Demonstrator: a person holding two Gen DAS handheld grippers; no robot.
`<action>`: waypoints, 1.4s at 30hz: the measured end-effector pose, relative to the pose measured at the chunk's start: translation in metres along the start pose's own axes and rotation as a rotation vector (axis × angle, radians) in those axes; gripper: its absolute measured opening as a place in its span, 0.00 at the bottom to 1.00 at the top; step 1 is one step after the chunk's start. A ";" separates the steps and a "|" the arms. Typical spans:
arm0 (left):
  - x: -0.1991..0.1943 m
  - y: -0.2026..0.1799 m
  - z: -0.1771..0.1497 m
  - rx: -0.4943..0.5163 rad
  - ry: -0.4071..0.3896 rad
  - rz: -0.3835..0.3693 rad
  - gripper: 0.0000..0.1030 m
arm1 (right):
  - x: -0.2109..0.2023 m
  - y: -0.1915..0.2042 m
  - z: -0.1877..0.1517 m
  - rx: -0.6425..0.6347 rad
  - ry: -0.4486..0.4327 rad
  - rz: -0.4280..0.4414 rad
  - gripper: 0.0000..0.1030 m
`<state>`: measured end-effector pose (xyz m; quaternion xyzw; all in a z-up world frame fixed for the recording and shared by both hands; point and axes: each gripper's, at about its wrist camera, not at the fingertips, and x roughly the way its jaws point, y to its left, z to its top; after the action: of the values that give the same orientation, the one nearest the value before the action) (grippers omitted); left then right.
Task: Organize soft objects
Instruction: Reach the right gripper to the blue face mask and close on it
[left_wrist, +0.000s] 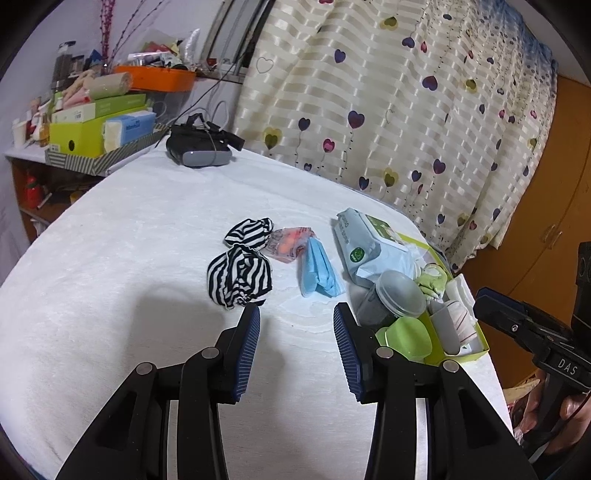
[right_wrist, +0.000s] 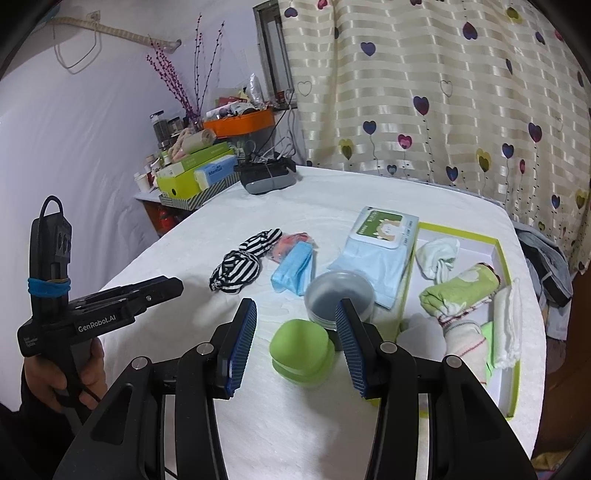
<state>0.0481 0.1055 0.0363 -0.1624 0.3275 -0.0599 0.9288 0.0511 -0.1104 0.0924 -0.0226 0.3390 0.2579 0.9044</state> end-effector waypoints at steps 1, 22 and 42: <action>0.000 0.001 0.000 -0.002 0.000 0.000 0.39 | 0.002 0.002 0.001 -0.005 0.002 0.000 0.45; 0.009 0.051 0.007 -0.079 -0.006 0.041 0.39 | 0.092 0.038 0.037 -0.126 0.164 -0.019 0.45; 0.019 0.067 0.011 -0.126 -0.011 0.022 0.39 | 0.215 0.037 0.061 -0.199 0.526 -0.215 0.45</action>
<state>0.0700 0.1671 0.0101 -0.2174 0.3274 -0.0284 0.9191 0.2073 0.0322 0.0097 -0.2130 0.5304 0.1778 0.8011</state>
